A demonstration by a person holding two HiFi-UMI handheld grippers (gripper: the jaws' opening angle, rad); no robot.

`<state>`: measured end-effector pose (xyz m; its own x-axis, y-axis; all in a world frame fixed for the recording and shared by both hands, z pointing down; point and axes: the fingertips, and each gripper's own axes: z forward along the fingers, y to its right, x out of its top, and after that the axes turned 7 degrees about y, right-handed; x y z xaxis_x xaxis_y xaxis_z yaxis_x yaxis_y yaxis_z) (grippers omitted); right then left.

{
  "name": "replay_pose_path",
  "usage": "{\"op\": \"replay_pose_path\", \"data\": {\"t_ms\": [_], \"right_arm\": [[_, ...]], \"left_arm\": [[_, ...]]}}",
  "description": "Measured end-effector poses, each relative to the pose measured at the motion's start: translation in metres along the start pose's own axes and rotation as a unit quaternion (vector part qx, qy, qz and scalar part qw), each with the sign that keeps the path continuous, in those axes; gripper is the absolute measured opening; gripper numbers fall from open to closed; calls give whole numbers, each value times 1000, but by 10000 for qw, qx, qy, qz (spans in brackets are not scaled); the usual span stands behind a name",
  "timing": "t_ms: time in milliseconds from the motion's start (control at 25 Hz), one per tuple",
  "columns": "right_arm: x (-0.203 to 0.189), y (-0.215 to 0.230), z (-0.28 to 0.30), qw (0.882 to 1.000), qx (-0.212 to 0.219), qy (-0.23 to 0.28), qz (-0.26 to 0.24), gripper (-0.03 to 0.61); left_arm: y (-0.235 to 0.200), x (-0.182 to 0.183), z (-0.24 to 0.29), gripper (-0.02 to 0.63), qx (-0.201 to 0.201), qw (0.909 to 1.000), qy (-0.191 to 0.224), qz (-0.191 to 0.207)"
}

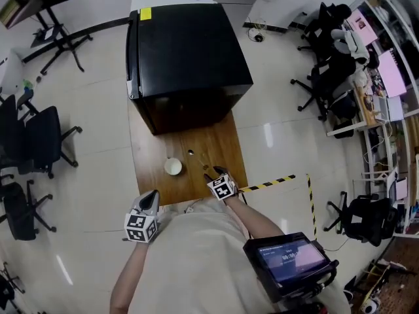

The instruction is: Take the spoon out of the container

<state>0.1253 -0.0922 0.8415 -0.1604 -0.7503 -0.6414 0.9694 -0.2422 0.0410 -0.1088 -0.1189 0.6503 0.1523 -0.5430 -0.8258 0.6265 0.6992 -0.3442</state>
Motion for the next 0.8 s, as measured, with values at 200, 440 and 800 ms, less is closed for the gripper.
{"op": "replay_pose_path", "data": {"t_ms": [200, 440, 800], "right_arm": [[25, -6, -40, 9974, -406, 421, 420, 215], [41, -27, -88, 9901, -717, 933, 763, 190], [34, -48, -147, 9830, -479, 1648, 660, 164]], "left_arm": [[8, -1, -12, 3, -398, 9986, 249, -260], [16, -21, -16, 3, -858, 9960, 225, -103], [45, -48, -22, 3, -775, 9968, 145, 148]]}}
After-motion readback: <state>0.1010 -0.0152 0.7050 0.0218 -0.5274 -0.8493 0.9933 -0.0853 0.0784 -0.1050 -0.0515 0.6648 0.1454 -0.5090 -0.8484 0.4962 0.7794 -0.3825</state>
